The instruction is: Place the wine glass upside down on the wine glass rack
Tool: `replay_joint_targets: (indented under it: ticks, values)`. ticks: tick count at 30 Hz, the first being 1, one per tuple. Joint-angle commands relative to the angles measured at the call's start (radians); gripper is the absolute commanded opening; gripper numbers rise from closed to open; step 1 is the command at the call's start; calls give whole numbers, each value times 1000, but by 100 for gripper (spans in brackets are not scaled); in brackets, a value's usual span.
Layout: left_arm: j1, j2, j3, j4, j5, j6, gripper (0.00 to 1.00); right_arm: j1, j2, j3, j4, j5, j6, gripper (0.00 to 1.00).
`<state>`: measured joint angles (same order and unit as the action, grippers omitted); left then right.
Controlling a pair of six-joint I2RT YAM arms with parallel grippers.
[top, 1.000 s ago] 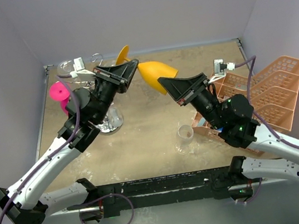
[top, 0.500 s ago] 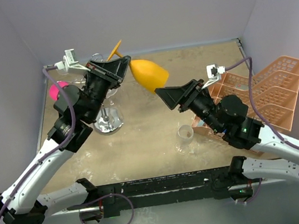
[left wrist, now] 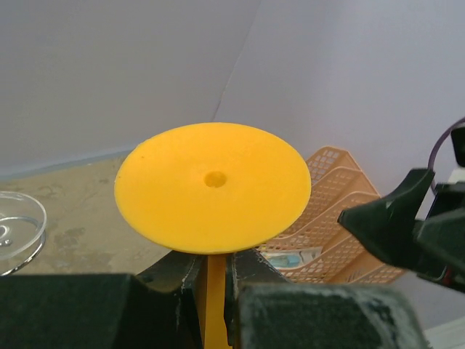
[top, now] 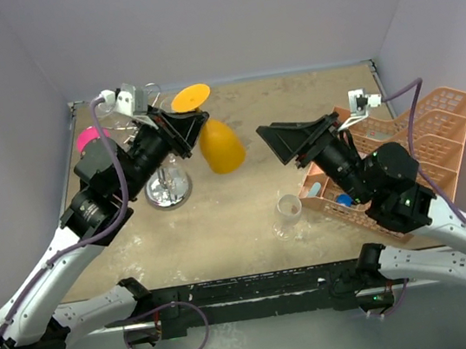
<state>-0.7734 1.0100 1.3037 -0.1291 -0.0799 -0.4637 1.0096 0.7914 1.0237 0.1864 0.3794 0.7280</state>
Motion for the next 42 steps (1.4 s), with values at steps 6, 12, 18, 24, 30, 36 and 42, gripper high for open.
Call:
replay_joint_targets:
  ticks: [6,12,18,24,30,36,42]
  values:
    - [2,-45,-99,207,145,283,0,2,163,284,-43,-53,157,64]
    - [2,-37,-104,244,178,420,0,3,211,339,-89,-82,193,63]
    - [2,-51,-137,279,201,498,0,3,252,355,-95,-127,156,61]
    - [3,-66,-156,312,247,515,0,3,278,364,-84,-146,173,58]
    - [2,-69,-157,314,271,518,0,3,305,371,-89,-103,243,42]
    - [2,-74,-157,300,289,526,0,3,328,375,-65,-92,304,33]
    - [2,-71,-156,291,307,532,0,3,333,370,-62,-77,374,26]
